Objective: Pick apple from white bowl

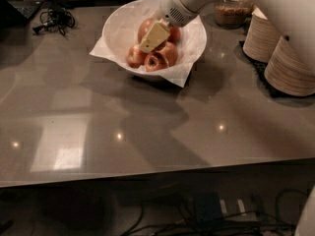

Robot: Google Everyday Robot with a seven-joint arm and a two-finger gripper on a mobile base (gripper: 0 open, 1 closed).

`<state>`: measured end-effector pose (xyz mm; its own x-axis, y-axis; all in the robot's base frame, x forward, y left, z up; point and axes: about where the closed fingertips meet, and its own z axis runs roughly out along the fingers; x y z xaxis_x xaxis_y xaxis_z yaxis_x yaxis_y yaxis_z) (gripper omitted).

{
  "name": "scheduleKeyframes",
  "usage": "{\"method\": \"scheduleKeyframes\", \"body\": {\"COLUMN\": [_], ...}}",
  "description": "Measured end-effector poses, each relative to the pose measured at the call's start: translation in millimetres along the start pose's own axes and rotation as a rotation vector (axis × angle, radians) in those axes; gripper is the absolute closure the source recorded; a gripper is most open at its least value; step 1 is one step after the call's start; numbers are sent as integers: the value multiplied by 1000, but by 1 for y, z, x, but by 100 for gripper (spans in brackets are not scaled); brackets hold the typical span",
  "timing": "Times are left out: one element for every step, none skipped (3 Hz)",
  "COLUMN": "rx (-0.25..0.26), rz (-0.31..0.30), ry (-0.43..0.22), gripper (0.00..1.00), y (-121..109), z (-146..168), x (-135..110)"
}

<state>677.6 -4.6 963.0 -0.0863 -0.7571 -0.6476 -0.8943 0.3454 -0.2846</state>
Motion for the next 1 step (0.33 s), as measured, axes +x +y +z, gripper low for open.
{"method": "scheduleKeyframes", "body": {"rx": [-31], "rz": [-106], "ry": [4], "gripper": [100], "y": [9], "z": [-39], "x": [-9]}}
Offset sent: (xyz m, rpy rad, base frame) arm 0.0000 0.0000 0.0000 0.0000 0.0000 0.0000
